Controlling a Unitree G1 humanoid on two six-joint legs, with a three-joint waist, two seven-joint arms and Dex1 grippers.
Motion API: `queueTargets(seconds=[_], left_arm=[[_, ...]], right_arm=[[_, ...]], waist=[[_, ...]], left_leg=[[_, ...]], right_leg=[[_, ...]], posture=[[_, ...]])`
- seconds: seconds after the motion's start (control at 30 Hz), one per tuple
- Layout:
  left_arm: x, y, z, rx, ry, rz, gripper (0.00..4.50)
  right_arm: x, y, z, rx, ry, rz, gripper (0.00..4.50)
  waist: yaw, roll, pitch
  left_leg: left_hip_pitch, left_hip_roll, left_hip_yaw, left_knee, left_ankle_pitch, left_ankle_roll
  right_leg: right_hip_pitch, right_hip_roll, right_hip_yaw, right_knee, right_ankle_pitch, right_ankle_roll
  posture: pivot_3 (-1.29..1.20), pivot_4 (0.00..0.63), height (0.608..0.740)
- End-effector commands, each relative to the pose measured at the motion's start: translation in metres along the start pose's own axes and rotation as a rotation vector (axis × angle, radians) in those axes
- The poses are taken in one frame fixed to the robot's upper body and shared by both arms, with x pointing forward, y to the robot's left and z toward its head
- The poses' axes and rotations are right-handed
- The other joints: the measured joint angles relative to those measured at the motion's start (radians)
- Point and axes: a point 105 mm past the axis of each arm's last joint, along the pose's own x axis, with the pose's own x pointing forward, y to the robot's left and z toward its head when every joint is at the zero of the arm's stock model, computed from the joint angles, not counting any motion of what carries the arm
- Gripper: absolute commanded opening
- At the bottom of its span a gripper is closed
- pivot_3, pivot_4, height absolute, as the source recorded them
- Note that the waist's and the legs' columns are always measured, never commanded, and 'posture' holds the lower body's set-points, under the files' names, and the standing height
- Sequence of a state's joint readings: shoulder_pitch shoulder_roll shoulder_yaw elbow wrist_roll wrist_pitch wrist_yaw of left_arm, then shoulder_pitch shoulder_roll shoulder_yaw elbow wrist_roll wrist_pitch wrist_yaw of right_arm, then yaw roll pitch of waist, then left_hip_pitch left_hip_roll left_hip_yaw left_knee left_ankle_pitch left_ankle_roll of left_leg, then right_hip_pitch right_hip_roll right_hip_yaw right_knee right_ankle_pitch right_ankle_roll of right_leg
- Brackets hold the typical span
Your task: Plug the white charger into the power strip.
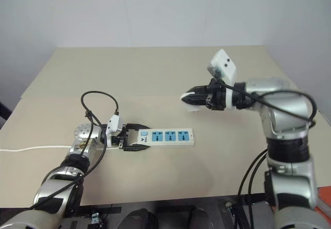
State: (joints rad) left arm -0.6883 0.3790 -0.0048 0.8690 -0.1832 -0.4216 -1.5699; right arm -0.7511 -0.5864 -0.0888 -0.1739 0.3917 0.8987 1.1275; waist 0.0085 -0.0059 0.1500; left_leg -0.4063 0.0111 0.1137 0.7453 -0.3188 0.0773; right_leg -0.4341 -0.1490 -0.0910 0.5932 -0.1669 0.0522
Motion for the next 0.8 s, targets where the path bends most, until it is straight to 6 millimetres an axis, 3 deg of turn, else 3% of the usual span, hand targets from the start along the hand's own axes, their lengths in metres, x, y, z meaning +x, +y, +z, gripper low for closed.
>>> queueTargets(seconds=[0.03, 0.27, 0.47, 0.8], left_arm=[[0.010, -0.013, -0.004, -0.021, 0.023, -0.050, 3.26], [0.016, -0.022, 0.002, -0.037, 0.009, -0.045, 3.26], [0.014, -0.026, 0.001, -0.049, 0.038, -0.026, 3.26], [0.010, -0.033, 0.002, -0.059, 0.062, -0.005, 3.26]], right_arm=[[0.005, 0.013, 0.007, -0.010, -0.190, 0.100, 1.14], [0.036, 0.035, -0.007, 0.080, -0.436, 0.345, 1.14], [0.057, 0.046, -0.034, 0.062, -0.447, 0.481, 1.14], [0.077, 0.045, -0.060, 0.033, -0.410, 0.481, 1.14]], waist=[[-0.007, 0.001, 0.000], [-0.019, 0.002, 0.001], [-0.023, 0.002, 0.001], [-0.023, 0.002, 0.001]], left_leg=[[0.000, 0.000, 0.000, 0.000, 0.000, 0.000], [0.008, 0.002, -0.001, -0.002, 0.002, -0.003], [0.010, 0.003, -0.004, -0.002, 0.002, -0.003], [0.011, 0.003, -0.003, -0.005, 0.003, -0.005]], right_leg=[[0.000, 0.000, -0.001, 0.000, 0.000, 0.000], [0.007, 0.001, -0.003, 0.001, 0.000, -0.001], [0.009, 0.001, -0.003, 0.001, 0.001, -0.002], [0.008, 0.001, -0.003, 0.001, 0.000, -0.003]], posture=[[0.00, 0.150, 0.740], [0.00, 0.150, 0.740], [0.00, 0.150, 0.740], [0.00, 0.150, 0.740]])
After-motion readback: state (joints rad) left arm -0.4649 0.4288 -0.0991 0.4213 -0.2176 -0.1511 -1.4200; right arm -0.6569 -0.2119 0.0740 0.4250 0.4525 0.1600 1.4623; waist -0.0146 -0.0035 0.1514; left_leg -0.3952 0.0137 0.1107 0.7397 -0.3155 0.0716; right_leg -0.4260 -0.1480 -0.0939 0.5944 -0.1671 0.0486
